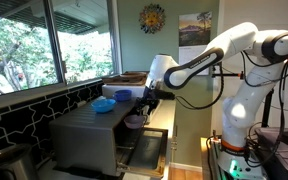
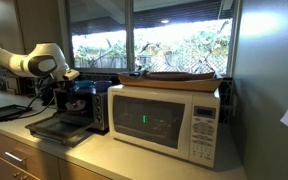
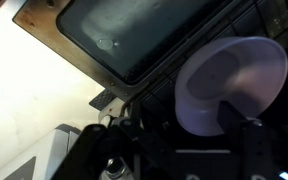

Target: Pull the oven wire rack, pick up the purple bowl and place it on the oven wire rack and push the wire rack inside the oven

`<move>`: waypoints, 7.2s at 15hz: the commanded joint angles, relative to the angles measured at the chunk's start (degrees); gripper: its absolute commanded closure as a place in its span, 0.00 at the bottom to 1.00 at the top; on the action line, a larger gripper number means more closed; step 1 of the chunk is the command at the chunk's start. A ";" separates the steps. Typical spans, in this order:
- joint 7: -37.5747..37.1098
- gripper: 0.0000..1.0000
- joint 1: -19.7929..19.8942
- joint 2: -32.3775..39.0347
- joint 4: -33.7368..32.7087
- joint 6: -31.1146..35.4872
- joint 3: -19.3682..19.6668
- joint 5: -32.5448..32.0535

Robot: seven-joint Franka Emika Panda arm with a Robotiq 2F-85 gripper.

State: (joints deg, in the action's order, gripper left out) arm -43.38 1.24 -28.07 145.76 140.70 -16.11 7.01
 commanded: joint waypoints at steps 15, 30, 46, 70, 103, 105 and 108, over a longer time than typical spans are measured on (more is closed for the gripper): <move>29.60 0.00 -6.90 -5.47 -1.21 -15.16 9.24 3.82; 47.26 0.00 -13.24 -5.20 8.11 -2.72 11.93 7.80; 48.95 0.00 -15.62 -0.45 11.31 13.56 12.48 6.66; 50.45 0.00 -18.68 10.12 6.83 26.22 12.71 6.40; 48.96 0.00 -13.51 -13.37 -11.89 -29.88 10.89 5.36; 47.12 0.00 -12.42 -13.62 -12.57 -30.26 10.27 4.74; 46.69 0.00 -12.07 -13.80 -12.57 -30.31 9.97 4.64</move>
State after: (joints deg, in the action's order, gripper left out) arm 3.28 -10.92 -41.94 133.36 110.55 -6.08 11.62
